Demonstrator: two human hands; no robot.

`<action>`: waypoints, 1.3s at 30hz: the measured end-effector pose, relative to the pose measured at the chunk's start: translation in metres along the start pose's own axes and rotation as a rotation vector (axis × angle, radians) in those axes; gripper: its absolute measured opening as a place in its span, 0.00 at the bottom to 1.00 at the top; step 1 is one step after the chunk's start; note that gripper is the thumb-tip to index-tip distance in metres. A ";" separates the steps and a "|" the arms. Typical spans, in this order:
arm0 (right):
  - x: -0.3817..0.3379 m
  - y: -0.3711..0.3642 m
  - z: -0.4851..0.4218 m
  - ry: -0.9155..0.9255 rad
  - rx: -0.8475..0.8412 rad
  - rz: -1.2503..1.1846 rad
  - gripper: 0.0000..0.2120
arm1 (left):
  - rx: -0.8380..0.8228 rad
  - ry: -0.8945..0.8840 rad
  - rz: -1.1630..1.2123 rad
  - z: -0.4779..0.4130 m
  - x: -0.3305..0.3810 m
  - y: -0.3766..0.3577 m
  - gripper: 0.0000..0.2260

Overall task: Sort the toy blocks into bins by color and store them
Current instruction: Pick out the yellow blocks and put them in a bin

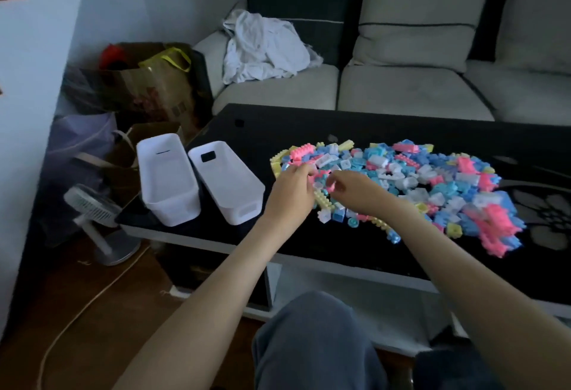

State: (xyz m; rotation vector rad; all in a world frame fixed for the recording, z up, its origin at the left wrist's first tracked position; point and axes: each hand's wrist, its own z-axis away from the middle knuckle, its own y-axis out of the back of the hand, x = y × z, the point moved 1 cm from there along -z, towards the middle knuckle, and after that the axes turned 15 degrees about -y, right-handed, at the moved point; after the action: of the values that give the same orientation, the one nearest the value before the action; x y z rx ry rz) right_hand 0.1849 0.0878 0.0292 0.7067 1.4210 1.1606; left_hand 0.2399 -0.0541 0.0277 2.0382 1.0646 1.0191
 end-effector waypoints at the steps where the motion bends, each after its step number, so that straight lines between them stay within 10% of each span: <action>1: 0.021 0.009 0.000 -0.077 -0.043 0.048 0.12 | -0.046 0.008 0.002 -0.001 0.006 -0.009 0.13; 8: 0.096 0.019 0.021 -0.257 -0.189 0.102 0.13 | -0.435 0.328 -0.158 -0.006 0.010 -0.040 0.21; 22: 0.080 0.001 0.005 -0.206 0.013 0.261 0.11 | -0.300 0.151 0.034 -0.022 -0.013 -0.056 0.10; 28: 0.071 0.013 -0.010 -0.263 0.035 0.069 0.13 | -0.579 0.161 -0.379 -0.043 -0.005 -0.054 0.19; 39: 0.038 0.004 -0.033 -0.258 0.035 -0.384 0.06 | -0.708 0.234 -0.327 -0.058 -0.004 -0.061 0.09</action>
State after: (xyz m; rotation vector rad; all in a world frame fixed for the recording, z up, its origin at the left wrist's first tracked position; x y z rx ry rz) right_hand 0.1443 0.1150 0.0158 0.5541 1.2893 0.7196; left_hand 0.1665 -0.0186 0.0080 1.1623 0.9288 1.2508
